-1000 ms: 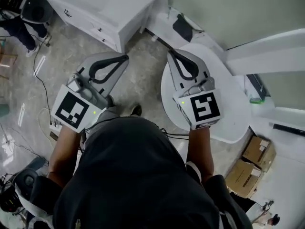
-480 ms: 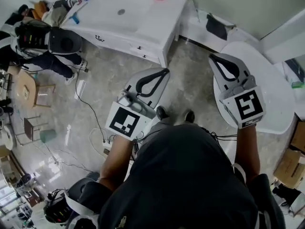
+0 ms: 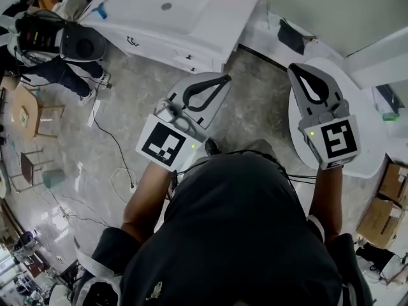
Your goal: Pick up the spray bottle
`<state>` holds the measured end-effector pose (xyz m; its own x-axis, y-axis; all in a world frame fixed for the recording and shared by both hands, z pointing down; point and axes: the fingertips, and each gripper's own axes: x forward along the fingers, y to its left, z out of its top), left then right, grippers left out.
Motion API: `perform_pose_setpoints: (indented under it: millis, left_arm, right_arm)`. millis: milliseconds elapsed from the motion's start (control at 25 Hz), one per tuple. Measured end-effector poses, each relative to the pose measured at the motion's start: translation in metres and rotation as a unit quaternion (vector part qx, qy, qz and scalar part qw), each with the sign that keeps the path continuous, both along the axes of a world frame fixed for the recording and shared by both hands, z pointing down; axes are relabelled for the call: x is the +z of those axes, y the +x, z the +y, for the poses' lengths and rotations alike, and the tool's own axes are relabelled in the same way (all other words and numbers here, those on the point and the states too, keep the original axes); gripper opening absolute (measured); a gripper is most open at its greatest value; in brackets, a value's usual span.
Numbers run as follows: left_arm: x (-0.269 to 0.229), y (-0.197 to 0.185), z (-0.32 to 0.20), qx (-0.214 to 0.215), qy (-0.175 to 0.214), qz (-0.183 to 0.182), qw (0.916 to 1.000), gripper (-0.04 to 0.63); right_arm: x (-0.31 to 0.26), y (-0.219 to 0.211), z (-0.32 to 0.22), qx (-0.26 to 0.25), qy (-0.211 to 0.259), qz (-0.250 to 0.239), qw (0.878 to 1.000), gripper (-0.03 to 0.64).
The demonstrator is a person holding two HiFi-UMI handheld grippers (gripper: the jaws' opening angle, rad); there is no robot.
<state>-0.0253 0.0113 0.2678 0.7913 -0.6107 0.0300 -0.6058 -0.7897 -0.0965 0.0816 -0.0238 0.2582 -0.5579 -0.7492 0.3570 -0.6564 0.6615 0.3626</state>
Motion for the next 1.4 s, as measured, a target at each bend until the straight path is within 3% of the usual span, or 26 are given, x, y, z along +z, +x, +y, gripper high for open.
perform_pose_setpoints:
  millis: [400, 1000, 1400]
  left_arm:
    - [0.009, 0.010, -0.034, 0.000, -0.010, -0.006, 0.9999, 0.003]
    - [0.004, 0.058, -0.102, -0.065, -0.026, -0.039, 0.9968, 0.003]
    - [0.014, 0.074, -0.123, -0.096, -0.059, -0.065, 0.9915, 0.003]
  right_arm:
    - [0.012, 0.009, -0.032, 0.000, -0.016, -0.002, 1.000, 0.011]
    - [0.009, 0.051, -0.114, -0.070, -0.015, -0.040, 0.997, 0.011]
    - [0.030, 0.079, -0.152, -0.072, -0.050, -0.064, 0.994, 0.009]
